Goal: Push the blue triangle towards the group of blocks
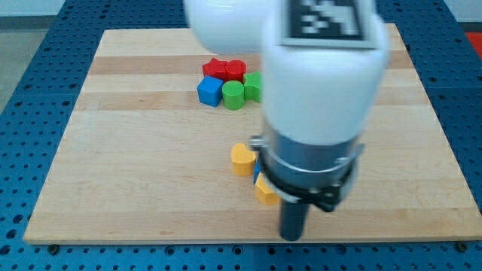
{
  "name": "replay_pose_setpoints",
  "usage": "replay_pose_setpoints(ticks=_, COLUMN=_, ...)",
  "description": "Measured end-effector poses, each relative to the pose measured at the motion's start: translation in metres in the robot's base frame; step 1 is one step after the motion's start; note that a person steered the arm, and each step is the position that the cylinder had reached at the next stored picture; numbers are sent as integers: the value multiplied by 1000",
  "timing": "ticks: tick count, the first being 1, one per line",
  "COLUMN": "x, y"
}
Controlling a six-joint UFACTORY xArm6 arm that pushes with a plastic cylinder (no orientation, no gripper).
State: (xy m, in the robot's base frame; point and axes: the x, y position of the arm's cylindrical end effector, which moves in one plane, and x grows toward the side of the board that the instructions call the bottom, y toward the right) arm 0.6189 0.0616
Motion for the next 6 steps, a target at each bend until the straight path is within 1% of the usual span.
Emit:
replay_pose_setpoints(ticks=1, x=0, y=5)
replay_pose_setpoints(ticks=2, x=-15, y=-13)
replay_pose_setpoints(ticks=3, x=-18, y=-13)
replay_pose_setpoints(ticks=4, x=-42, y=-15)
replay_pose_setpoints(ticks=6, x=-94, y=-43)
